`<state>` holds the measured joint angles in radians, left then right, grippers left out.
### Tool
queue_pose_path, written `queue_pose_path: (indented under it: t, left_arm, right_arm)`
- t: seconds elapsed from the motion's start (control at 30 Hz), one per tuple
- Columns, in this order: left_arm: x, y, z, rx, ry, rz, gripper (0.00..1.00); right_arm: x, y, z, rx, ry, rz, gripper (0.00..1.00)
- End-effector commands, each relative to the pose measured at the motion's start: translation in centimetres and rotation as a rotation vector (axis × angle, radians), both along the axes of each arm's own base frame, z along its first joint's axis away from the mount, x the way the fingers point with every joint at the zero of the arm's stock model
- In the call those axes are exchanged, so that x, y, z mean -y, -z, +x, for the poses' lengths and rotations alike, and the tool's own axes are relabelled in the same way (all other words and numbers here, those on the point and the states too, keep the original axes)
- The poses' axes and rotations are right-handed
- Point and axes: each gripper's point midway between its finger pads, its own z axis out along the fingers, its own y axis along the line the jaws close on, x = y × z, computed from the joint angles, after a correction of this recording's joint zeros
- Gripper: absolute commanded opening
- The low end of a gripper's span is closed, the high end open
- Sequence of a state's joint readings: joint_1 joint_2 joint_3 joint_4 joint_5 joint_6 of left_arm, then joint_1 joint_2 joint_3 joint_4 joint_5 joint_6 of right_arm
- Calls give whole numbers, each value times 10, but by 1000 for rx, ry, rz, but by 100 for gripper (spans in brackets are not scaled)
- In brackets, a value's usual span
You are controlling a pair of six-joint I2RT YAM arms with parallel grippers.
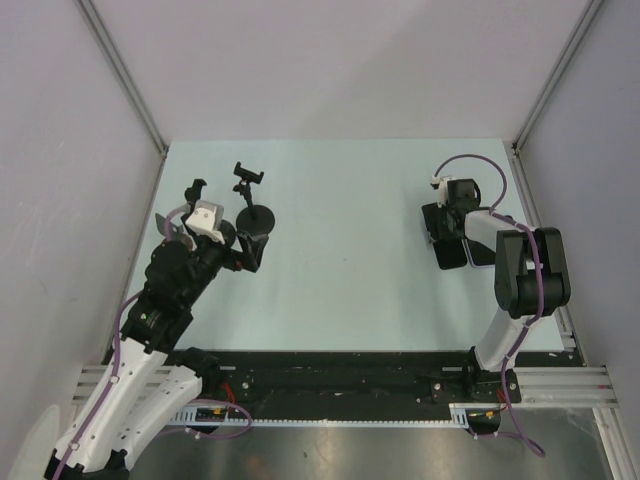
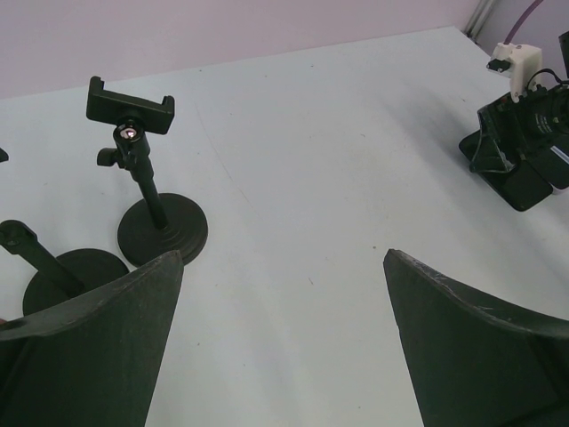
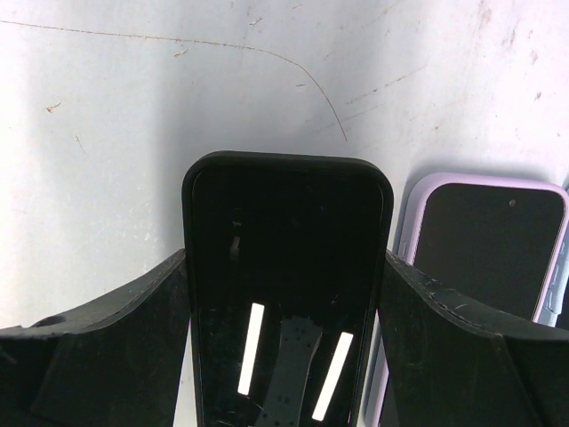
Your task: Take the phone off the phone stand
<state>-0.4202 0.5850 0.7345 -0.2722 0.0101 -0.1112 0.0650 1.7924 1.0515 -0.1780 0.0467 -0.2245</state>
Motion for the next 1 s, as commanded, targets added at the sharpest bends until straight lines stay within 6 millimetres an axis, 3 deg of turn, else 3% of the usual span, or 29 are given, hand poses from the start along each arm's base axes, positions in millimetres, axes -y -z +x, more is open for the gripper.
queue_pose_path:
  t: [0.0, 0.13, 0.23, 0.63, 0.97]
  left_arm:
    - [-2, -7, 3, 36, -7, 12, 100]
    - [-2, -5, 4, 31, -6, 14, 100]
    - [-1, -4, 3, 29, -1, 16, 100]
    - [0, -3, 4, 26, 2, 17, 100]
    - [0, -4, 4, 29, 4, 15, 100]
  right_arm:
    - [9, 8, -5, -39, 46, -23, 63]
    - [9, 5, -3, -31, 47, -24, 64]
    - [10, 3, -3, -26, 52, -27, 74]
    - [9, -3, 0, -5, 51, -35, 88]
    - [10, -5, 0, 1, 46, -89, 93]
